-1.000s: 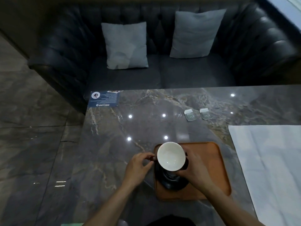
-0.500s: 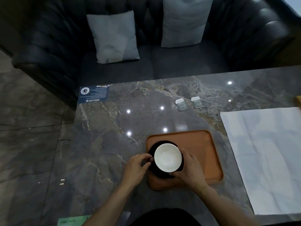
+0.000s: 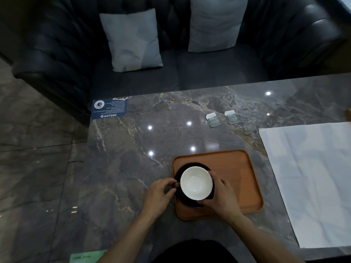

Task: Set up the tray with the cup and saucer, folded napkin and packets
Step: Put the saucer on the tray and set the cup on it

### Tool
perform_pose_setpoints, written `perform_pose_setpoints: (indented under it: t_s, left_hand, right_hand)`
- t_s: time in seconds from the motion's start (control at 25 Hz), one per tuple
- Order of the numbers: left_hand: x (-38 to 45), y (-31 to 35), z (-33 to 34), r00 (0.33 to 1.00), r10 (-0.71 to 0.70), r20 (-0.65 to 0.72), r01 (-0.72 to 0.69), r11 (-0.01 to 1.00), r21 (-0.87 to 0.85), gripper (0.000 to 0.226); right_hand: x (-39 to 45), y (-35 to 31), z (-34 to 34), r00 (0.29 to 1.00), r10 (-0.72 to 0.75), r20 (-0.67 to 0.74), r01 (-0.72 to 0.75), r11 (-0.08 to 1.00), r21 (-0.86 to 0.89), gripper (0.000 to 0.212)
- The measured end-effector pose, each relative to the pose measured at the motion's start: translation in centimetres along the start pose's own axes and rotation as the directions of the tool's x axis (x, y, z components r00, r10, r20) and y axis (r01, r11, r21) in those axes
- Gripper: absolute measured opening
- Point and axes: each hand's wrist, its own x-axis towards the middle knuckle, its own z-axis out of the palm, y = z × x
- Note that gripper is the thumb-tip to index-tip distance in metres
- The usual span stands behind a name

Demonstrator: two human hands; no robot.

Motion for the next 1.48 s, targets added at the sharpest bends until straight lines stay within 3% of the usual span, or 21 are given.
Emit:
perform_pose_setpoints:
  t_s: [0.84, 1.12, 1.2, 1.28, 1.4, 1.48]
  left_hand:
    - [-0.5, -0.1, 0.1, 1.0, -0.022, 0.005, 0.022, 0.999, -0.035, 0.019]
    - [-1.2, -0.4, 0.3, 0.999, -0.046, -0.01, 0.046, 0.998, -0.054, 0.032]
    - [-1.9, -0.7, 0.5, 0.995, -0.093, -0.021, 0.091, 0.994, -0.059, 0.028]
    - [-2.7, -0.7, 0.5, 0.989, -0.143, -0.035, 0.142, 0.989, -0.032, 0.019]
    - [-4.1, -0.3, 0.9, 0.98, -0.195, -0.042, 0.198, 0.977, 0.082, 0.017]
    - [-4.9, 0.1, 1.2, 0.978, -0.205, -0.024, 0.206, 0.956, 0.208, 0.021]
  right_hand:
    - [0.0, -0.3, -0.5, 0.999, 0.016, 0.052, -0.017, 1.0, 0.015, 0.104]
    - [0.0, 0.0, -0.8, 0.999, 0.013, 0.042, -0.016, 0.998, 0.063, 0.109]
    - [-0.4, 0.9, -1.0, 0.999, 0.007, 0.038, -0.008, 0.999, 0.031, 0.103]
    - [-0.9, 1.9, -1.5, 0.999, -0.01, 0.047, 0.015, 0.996, -0.093, 0.084]
    - [-1.7, 4.0, -2.9, 0.996, -0.092, 0.017, 0.093, 0.959, -0.269, 0.049]
    - [-1.8, 5.3, -4.3, 0.987, -0.15, 0.063, 0.163, 0.904, -0.396, 0.04]
